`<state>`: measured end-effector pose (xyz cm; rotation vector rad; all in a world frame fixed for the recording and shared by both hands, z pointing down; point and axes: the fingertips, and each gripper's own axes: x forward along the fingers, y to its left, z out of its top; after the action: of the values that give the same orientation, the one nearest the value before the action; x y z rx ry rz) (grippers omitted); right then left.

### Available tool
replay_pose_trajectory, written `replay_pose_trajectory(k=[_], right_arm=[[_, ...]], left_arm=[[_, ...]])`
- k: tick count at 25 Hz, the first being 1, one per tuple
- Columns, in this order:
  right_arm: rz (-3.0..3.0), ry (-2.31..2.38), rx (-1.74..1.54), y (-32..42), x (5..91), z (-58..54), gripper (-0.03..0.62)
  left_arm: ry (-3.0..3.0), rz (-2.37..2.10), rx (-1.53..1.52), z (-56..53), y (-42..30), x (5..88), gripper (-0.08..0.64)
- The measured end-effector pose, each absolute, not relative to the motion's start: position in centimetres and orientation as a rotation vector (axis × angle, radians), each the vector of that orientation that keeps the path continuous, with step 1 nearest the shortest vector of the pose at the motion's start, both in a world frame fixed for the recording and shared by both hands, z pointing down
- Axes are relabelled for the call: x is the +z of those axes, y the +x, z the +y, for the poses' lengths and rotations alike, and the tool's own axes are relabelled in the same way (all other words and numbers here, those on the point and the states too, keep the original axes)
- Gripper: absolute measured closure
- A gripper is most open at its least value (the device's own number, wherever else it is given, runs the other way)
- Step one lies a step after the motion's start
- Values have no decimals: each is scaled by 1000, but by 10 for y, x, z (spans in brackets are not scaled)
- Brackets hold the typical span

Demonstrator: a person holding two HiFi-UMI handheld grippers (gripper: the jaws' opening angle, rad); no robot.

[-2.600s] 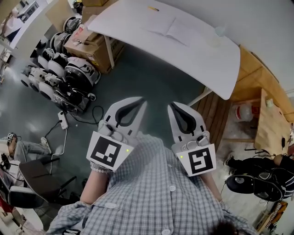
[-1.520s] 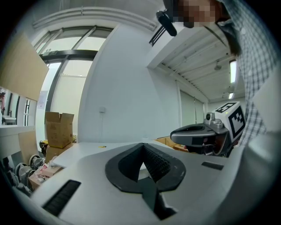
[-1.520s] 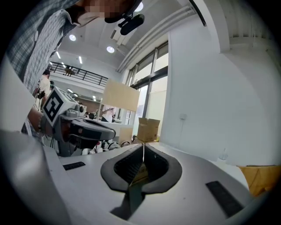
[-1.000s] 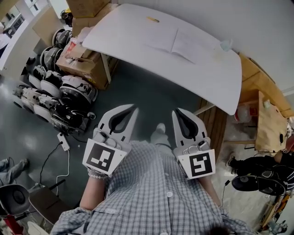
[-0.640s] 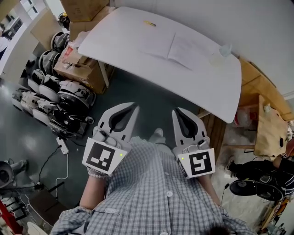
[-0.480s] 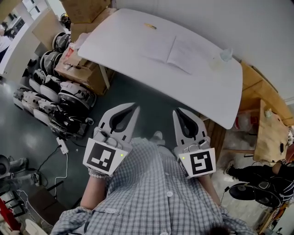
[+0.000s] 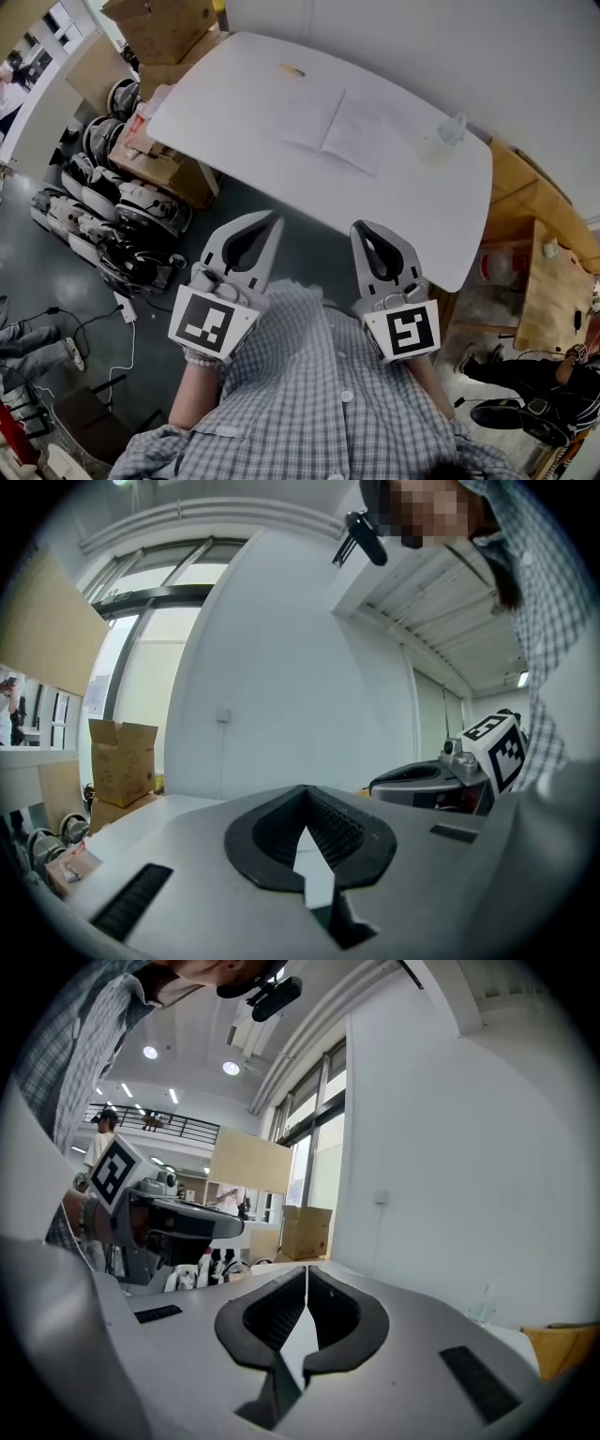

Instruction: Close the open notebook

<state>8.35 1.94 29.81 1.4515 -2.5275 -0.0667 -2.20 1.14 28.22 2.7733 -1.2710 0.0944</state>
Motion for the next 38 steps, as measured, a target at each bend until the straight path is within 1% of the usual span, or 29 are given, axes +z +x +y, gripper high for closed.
replay_pose_trajectory(k=[7, 14, 28, 38], right_arm=[[-2544, 1434, -83, 122, 301, -6, 569], [-2556, 1420, -71, 140, 307, -20, 569], [-2562, 1382, -24, 143, 317, -44, 569], [-2499, 1501, 64, 146, 333, -89, 569]], left_arm=[[2764, -1304, 63, -11, 11, 278, 561], [2740, -1331, 53, -26, 27, 280, 562], [2749, -1336, 66, -52, 33, 278, 562], [2793, -1230, 64, -114, 27, 278, 561]])
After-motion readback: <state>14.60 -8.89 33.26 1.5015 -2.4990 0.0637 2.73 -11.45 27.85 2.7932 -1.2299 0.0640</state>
